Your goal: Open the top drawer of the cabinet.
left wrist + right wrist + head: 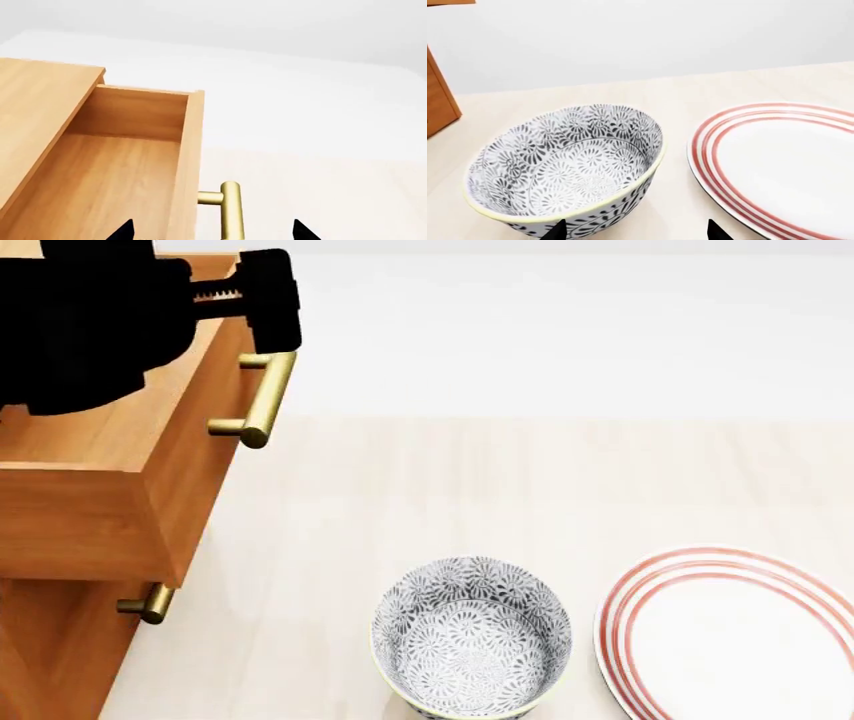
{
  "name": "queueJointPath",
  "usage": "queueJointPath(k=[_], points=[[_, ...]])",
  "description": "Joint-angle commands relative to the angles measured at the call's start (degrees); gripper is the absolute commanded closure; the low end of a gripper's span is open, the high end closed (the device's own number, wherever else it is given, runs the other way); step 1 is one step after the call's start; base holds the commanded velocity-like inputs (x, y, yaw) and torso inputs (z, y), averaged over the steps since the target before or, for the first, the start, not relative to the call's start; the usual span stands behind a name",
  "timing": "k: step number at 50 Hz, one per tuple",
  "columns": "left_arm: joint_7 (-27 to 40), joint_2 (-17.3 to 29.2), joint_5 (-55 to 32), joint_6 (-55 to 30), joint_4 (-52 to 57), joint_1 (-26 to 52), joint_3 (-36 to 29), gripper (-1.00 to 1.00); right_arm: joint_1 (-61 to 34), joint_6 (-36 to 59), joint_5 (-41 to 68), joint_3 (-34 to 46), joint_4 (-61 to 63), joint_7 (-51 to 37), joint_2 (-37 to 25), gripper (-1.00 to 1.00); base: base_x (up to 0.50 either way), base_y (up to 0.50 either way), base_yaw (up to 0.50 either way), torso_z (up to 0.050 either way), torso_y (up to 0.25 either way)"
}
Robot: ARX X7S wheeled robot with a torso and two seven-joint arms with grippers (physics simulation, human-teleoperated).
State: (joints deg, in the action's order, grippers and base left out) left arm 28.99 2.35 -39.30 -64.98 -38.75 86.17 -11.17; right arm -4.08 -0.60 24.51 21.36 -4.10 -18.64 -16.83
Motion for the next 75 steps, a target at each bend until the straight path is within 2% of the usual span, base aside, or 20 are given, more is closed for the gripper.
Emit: queueJointPath(k=[1,12,16,17,26,28,38,60,75], points=[[-0.1,-0.4,0.0,2.9,-3.8,0.9,0.3,-1.0,-0.1,0.3,-0.8,-1.4,0.2,1.0,1.0,-1.0,0.0,0.0,0.0,0.0,0.0],[0.2,-0.7,-0.9,4.6,-8.2,1.7,0.1,-1.0,-0.3,0.3,-0.5,-1.4,0.2,0.7,1.0,-1.0,0.0,0.0,0.0,0.0,0.0],[1.5,-1.0,-3.0,4.0,-9.9,2.4,2.2,-1.0,-0.3,0.2,-0.4,-1.3,0.1,0.7,1.0,-1.0,0.0,0.0,0.0,0.0,0.0],[2.8,-1.2,-4.4,4.0,-11.6,2.7,4.5,-1.0,-0.3,0.1,-0.4,-1.3,0.0,0.7,1.0,-1.0,0.0,0.0,0.0,0.0,0.0],[5.7,-1.1,-7.0,5.0,-14.5,3.8,6.8,-1.0,-0.3,0.2,-0.3,-1.1,0.0,0.7,0.9,-1.0,0.0,0.0,0.0,0.0,0.0],[6.9,-1.1,-8.7,5.6,-16.4,4.4,9.3,-1.0,-0.2,0.3,-0.2,-1.1,0.2,0.6,0.8,-1.0,0.0,0.0,0.0,0.0,0.0],[9.4,-0.9,-9.8,7.1,-17.4,4.4,9.6,-1.0,-0.3,0.1,-0.1,-0.8,-0.1,0.7,0.7,-1.0,0.0,0.0,0.0,0.0,0.0],[13.9,-1.3,-17.7,8.2,-22.0,4.3,15.5,-1.0,-0.1,0.3,0.2,-0.4,0.4,0.5,0.4,-1.0,0.0,0.0,0.0,0.0,0.0],[12.5,-1.7,-20.9,9.7,-26.6,5.9,15.6,-1.0,-0.2,0.1,0.4,-0.1,0.2,0.4,0.3,-1.0,0.0,0.0,0.0,0.0,0.0]])
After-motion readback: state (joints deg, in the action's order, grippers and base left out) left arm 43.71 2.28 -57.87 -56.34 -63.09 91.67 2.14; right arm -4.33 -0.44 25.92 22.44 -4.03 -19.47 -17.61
